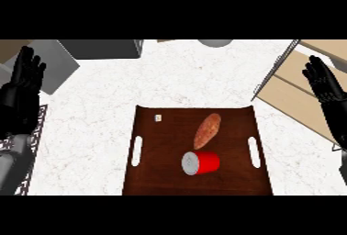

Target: Pick the sweet potato from the tray and place it in the tiered shelf

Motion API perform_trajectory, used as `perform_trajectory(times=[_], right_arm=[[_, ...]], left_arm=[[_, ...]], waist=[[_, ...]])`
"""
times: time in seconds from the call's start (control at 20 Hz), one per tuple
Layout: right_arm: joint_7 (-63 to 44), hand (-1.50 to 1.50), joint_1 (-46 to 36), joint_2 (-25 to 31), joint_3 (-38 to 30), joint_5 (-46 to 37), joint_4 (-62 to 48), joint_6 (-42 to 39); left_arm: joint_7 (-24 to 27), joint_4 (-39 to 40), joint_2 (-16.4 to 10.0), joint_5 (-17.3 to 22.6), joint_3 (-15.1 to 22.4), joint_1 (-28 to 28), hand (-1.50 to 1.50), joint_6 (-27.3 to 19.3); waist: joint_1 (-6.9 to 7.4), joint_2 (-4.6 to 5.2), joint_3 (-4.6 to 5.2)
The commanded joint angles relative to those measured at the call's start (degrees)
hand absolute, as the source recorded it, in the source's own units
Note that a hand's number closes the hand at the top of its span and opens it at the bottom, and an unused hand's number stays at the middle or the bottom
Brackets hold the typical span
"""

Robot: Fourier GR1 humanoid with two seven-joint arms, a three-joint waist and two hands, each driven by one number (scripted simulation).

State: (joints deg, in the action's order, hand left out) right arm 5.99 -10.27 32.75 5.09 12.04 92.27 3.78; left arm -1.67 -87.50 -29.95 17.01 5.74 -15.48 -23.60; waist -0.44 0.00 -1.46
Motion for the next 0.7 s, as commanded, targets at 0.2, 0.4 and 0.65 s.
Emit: perform_trajectory(times=[0.2,0.4,0.65], right_arm=[[-3.92,1.50,11.82,-6.55,-8.63,-7.30,1.60,24.16],[-15.50,1.50,23.39,-10.52,-9.53,-10.15,-7.21,33.22],[-13.54,-1.50,34.05,-22.34,0.95,-19.28,8.74,45.66]], left_arm=[[-7.11,7.92,2.41,4.00,2.75,11.30,0.00,3.33],[-9.29,8.91,4.54,7.45,3.49,14.51,0.00,5.57],[-8.65,12.58,7.83,6.40,6.91,12.59,0.00,8.26]], waist=[[-5.43,-0.37,1.74],[-6.17,0.48,1.91],[-2.16,-0.08,1.69]])
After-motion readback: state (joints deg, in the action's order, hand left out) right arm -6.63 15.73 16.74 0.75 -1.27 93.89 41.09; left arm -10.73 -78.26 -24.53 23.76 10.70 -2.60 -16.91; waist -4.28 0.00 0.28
